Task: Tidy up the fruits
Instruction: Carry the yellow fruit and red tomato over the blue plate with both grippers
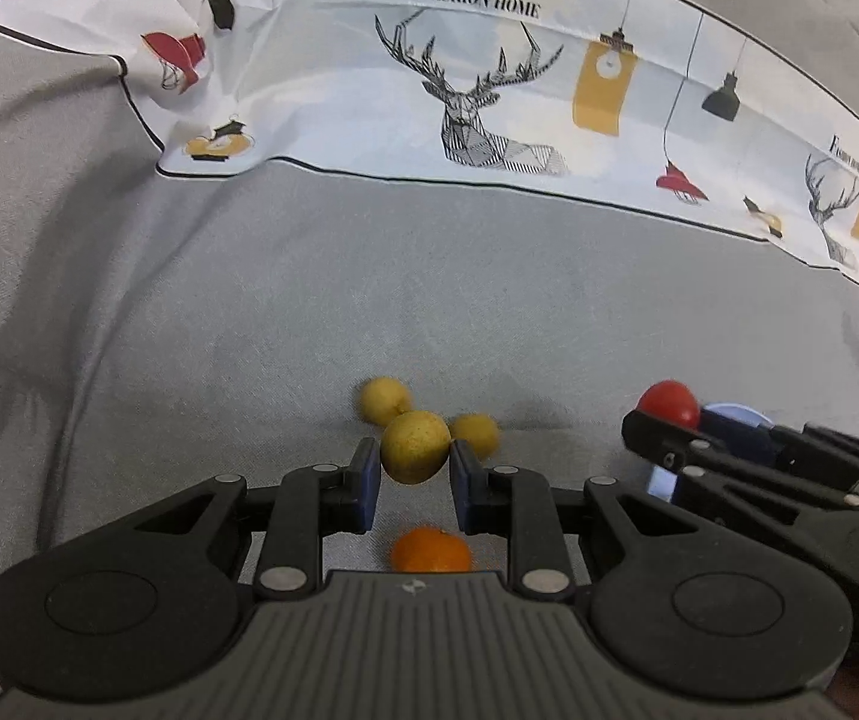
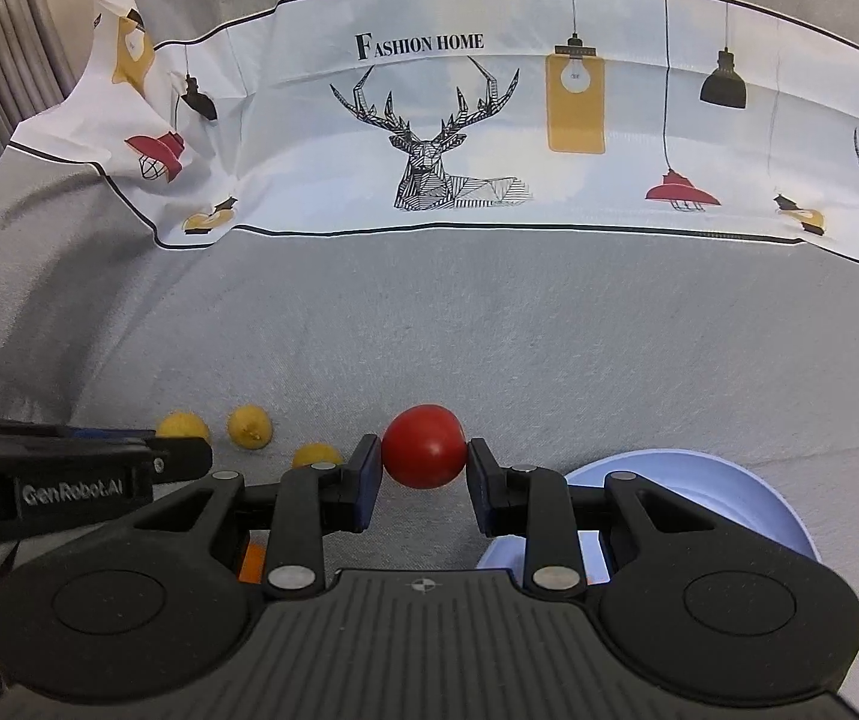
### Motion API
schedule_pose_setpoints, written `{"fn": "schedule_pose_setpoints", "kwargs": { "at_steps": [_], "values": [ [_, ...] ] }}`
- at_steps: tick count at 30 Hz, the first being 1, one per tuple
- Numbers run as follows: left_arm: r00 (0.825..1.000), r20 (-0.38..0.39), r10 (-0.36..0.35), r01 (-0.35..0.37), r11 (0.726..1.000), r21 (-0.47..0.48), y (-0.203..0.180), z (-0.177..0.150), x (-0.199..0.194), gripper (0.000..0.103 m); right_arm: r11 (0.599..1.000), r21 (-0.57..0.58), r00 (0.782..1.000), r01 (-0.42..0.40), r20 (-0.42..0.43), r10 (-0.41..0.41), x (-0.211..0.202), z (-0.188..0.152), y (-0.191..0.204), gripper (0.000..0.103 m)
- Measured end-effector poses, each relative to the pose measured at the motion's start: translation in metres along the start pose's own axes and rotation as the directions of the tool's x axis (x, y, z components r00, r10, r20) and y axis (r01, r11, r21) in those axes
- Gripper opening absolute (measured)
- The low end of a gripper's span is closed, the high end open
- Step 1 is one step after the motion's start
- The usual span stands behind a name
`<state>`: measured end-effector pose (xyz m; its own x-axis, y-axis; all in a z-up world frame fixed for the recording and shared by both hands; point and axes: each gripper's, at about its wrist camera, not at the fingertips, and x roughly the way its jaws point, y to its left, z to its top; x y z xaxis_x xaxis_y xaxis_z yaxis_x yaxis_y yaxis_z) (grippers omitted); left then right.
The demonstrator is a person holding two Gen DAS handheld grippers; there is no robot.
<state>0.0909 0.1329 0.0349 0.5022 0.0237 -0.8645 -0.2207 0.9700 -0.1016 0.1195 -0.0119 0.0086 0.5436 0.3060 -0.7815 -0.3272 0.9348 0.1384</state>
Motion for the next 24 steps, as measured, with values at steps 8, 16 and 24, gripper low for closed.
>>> {"fn": "schedule_pose_setpoints", "kwargs": {
  "at_steps": [8,16,24],
  "values": [
    [0.997,-0.018,-0.069,0.070,0.995,0.073,-0.030,-0.005,0.006,0.027,0.999,-0.024,0.999,0.048,0.000,-0.048,-0.011,0.000,-0.015,0.032],
    [0.987,-0.007,-0.163,0.163,0.980,0.114,-0.060,-0.007,0.006,0.027,0.997,-0.010,0.997,0.079,0.023,-0.078,-0.031,-0.003,-0.048,0.032],
    [0.939,-0.052,-0.341,0.343,0.912,0.224,-0.104,-0.022,0.004,0.027,0.979,0.141,0.986,0.150,0.057,-0.159,-0.058,-0.006,-0.119,0.032]
  ]
}}
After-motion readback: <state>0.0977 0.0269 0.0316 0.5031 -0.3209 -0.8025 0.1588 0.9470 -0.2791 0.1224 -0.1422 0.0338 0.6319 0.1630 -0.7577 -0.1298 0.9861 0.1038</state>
